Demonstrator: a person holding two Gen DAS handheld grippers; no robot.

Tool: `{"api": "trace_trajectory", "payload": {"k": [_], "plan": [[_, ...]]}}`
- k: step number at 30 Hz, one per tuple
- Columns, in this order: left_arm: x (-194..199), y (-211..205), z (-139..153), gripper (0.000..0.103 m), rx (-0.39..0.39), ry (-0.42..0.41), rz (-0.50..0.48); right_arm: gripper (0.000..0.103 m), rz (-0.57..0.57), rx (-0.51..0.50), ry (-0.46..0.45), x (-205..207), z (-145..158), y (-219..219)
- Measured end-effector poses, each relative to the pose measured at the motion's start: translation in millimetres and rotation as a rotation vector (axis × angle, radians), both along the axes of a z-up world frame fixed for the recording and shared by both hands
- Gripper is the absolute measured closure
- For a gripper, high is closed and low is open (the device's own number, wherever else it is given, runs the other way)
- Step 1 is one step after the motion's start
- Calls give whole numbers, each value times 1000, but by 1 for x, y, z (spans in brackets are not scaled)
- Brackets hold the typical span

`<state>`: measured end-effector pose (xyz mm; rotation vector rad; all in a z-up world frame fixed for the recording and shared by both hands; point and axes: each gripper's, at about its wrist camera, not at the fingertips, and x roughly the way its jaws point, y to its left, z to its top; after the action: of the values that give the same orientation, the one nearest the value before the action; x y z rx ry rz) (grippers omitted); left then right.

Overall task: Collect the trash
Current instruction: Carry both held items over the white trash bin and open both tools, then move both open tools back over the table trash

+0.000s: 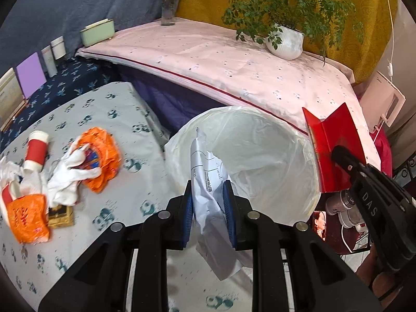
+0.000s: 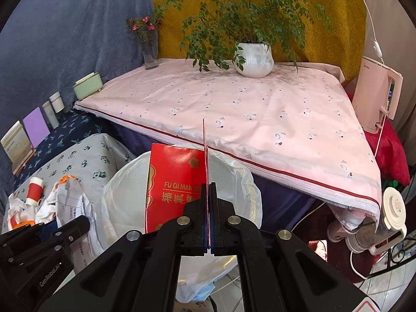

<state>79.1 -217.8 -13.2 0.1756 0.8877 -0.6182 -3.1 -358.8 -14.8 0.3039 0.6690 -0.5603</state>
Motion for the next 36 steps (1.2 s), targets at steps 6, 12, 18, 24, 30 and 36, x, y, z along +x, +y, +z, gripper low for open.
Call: {"api": "trace_trajectory", "payload": {"k": [6,12,18,24,30,36], "plan": [[13,-18,-11,81,-25,10,-31,102,-9,9,20,15,-12,-12],[25,-28,-19,73,-37,17,-36,101,-18,14,27,26,-19,-18],[32,-26,-21,54,-41,6,-13,80,-14,9,20,32,-19,-18],[35,-14,-15,42,-46,0,17,62,-18,-5,-2,31,-9,-12],[36,10,-5,40,-56,-6,67,55,-6,-21,-23,27,4,5],[35,49,4,31,-71,-15,151,49,43,-45,-40,27,18,35]]}}
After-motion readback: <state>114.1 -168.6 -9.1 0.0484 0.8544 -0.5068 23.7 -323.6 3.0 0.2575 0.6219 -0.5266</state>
